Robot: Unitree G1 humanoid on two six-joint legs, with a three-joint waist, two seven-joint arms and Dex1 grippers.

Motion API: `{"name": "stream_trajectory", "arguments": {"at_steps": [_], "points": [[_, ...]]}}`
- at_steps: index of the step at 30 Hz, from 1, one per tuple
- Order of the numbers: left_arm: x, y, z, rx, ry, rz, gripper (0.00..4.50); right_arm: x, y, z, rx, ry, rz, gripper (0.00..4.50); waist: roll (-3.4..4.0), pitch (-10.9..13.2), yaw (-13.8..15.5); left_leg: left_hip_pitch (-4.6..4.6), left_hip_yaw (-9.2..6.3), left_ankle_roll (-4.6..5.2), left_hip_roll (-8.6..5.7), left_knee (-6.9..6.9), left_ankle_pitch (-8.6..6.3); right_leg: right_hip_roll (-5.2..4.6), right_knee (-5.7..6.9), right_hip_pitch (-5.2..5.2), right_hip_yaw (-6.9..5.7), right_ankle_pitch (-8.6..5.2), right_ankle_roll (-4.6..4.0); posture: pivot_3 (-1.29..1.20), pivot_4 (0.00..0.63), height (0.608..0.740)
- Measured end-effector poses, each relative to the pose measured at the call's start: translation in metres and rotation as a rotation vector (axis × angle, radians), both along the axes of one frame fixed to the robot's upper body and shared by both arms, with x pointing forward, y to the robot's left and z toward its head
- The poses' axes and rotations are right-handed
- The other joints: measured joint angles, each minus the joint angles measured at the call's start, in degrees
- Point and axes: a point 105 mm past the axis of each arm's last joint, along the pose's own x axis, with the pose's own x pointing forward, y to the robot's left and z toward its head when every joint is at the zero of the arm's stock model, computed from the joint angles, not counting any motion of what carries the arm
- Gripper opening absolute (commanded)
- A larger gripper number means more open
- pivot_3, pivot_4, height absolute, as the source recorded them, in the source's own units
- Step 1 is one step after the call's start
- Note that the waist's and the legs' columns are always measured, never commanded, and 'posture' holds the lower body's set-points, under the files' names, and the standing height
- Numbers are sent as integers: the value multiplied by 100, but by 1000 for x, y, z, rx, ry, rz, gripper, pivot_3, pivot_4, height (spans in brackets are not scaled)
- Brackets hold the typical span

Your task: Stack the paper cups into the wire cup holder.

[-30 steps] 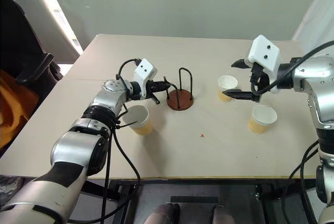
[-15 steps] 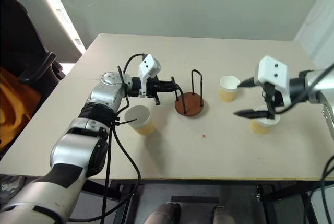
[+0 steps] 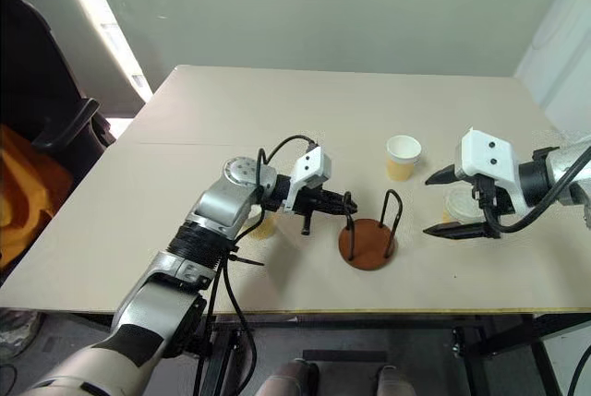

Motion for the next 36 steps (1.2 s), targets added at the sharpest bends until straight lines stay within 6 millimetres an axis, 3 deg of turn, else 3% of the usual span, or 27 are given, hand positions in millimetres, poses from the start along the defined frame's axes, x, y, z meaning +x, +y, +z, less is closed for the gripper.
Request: {"name": "stream_trajectory", "arguments": {"at_steps": [5, 9, 19, 27, 31, 36], "points": [[-1, -4, -6, 28, -8, -1, 56, -1, -1, -5, -7, 17, -13, 4500, 2, -1, -6, 1, 2, -1, 1, 3, 1, 0, 0, 0, 2, 2, 4, 0, 150, 740], [-1, -4, -9, 51, -8, -2, 1066, 0, -3, -5, -18, 6, -27, 4500, 2, -1, -4, -1, 2, -2, 0, 2, -1, 1, 0, 0, 2, 7, 15, 0, 150, 740], [-13, 0, -8, 107, -76, -37, 4452, 7, -20, -3, -50, -6, -94, 4500, 2, -1, -3, -7, 1, -11, -1, 3, -7, 0, -5, -1, 3, 5, 22, 0, 150, 740], [-13, 43, 26, 126, -185, 26, 4452, 23, -67, -5, -150, -53, -263, 4500, 3, -1, -8, -2, 0, -2, 2, 0, -15, 1, -4, -3, 2, 0, 14, 0, 150, 740], [-22, 78, 55, 58, -181, 86, 4452, 30, -72, -18, -160, -42, -281, 4500, 3, -1, -53, 0, 0, -5, 6, -4, -18, 6, -5, -4, 2, -2, 10, 0, 150, 740], [-49, 97, 84, 15, -206, 66, 4452, 42, -70, -40, -159, -12, -285, 4500, 5, -1, -67, -1, -2, -4, 6, -4, -20, 5, -4, -6, 2, -13, -10, 0, 150, 740]]}}
